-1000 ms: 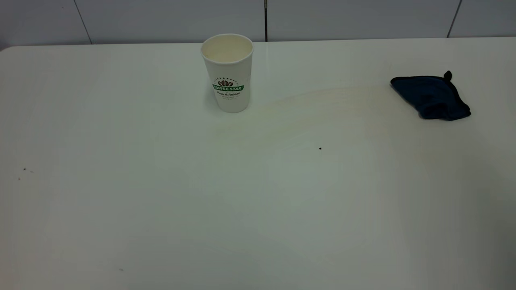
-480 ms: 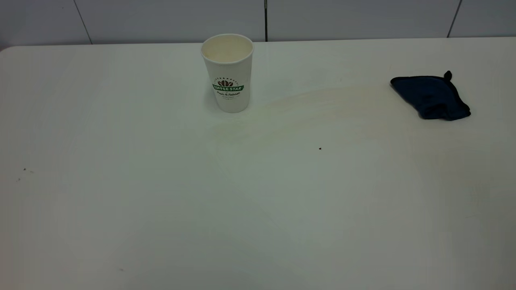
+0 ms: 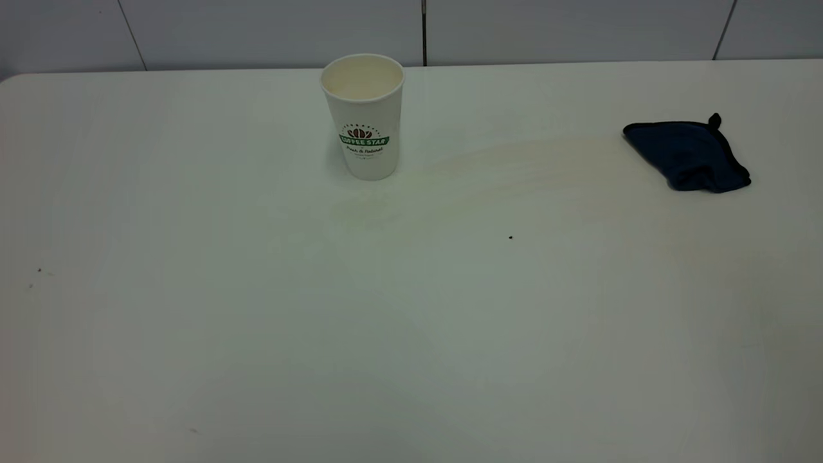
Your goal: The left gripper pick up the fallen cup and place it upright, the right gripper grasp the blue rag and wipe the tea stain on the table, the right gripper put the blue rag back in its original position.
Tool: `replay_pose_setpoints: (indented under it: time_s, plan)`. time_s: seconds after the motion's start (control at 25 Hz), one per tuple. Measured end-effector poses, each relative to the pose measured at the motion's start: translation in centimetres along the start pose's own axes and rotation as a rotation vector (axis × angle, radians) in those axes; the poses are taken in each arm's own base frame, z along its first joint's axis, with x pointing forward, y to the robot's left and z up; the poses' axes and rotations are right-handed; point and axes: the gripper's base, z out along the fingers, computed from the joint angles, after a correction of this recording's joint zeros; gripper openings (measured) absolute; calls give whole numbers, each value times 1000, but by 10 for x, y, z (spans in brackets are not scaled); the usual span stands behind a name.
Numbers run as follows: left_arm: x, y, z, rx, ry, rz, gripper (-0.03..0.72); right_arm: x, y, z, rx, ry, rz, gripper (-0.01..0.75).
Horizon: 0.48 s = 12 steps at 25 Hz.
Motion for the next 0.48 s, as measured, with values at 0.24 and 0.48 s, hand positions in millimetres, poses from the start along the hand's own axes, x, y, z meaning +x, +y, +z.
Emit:
replay_pose_setpoints:
  time_s: [0.24,0.48]
  plan:
    - [0,0,0,0,0,0,439,2,-1,-3,4,-23,-1,577]
    - [0,0,0,0,0,0,439,2,-1,-3,5,-23,-1,512]
